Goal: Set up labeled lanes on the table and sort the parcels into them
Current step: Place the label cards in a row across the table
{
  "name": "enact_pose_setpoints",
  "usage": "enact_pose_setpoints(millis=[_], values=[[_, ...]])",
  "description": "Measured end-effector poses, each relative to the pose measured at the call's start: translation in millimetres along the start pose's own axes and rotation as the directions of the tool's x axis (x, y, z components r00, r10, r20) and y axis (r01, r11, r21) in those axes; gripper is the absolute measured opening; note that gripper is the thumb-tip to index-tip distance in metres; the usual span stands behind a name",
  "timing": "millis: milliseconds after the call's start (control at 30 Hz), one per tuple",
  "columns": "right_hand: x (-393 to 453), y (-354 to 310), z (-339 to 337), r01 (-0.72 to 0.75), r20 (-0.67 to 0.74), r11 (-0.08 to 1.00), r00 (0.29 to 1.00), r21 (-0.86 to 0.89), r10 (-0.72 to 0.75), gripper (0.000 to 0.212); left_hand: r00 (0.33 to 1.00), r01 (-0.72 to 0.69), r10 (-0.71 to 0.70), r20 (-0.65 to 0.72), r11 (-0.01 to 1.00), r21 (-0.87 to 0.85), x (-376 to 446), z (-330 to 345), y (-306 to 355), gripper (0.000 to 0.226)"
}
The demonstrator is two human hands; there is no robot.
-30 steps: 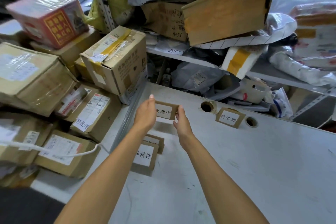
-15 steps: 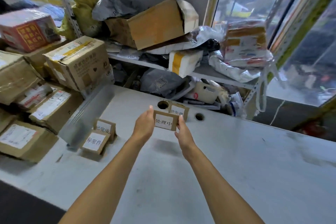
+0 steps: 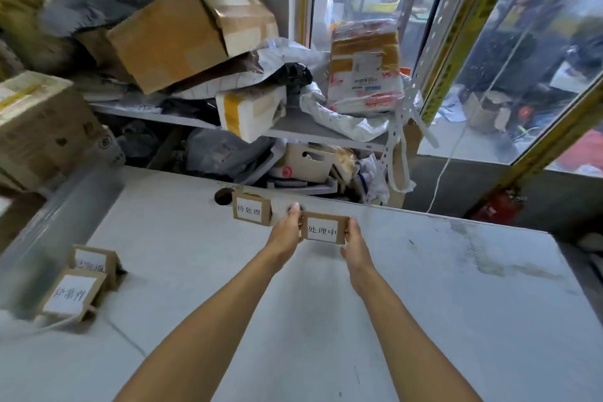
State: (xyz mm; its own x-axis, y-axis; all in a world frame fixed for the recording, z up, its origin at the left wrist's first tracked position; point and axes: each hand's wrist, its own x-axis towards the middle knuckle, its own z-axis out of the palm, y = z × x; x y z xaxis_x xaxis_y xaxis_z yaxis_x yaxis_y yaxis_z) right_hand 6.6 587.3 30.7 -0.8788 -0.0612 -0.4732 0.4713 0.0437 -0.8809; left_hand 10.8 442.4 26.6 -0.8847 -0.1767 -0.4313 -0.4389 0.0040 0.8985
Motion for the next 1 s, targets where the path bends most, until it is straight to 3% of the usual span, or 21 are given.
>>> enact_pose_setpoints(millis=[267, 600, 667, 767, 833, 900, 1000], values=[[50.1, 6.7, -38.3, -0.066, -0.044, 0.994, 0.997, 0.087, 0.070, 0.040, 0.994, 0.106, -0.104, 0.029, 0.992, -0.061, 46.3, 51.0, -4.0, 0.049], [59.3, 29.8, -52.4, -0.097, -0.030, 0.980, 0.994, 0.174, 0.104, 0.033, 0.991, 0.114, -0.110, 0.071, 0.992, -0.049, 45.6, 59.6, -15.8, 0.039], [55.6, 28.8, -51.3, -0.094, -0.061, 0.981, 0.993, 0.169, 0.106, 0.034, 0.991, 0.112, -0.108, 0.075, 0.993, -0.048, 41.2, 55.5, -13.8, 0.044], [50.2, 32.3, -49.4, -0.120, -0.229, 0.982, 0.962, 0.148, 0.152, 0.047, 0.993, 0.100, -0.097, 0.067, 0.994, -0.042, 32.9, 39.9, -16.1, 0.058], [40.5, 38.1, -44.2, -0.135, -0.305, 0.983, 0.938, 0.121, 0.166, 0.042, 0.996, 0.086, -0.084, 0.035, 0.995, -0.056, 21.3, 23.1, -18.9, 0.059], [26.1, 44.6, -29.5, -0.139, -0.291, 0.986, 0.943, 0.090, 0.160, 0.034, 0.998, 0.059, -0.060, -0.009, 0.996, -0.067, 5.1, 1.3, -20.0, 0.059], [5.9, 53.2, 8.8, -0.155, -0.233, 0.988, 0.960, 0.026, 0.157, 0.041, 0.996, 0.035, -0.040, -0.080, 0.997, -0.068, -21.4, -42.2, -22.7, 0.059]])
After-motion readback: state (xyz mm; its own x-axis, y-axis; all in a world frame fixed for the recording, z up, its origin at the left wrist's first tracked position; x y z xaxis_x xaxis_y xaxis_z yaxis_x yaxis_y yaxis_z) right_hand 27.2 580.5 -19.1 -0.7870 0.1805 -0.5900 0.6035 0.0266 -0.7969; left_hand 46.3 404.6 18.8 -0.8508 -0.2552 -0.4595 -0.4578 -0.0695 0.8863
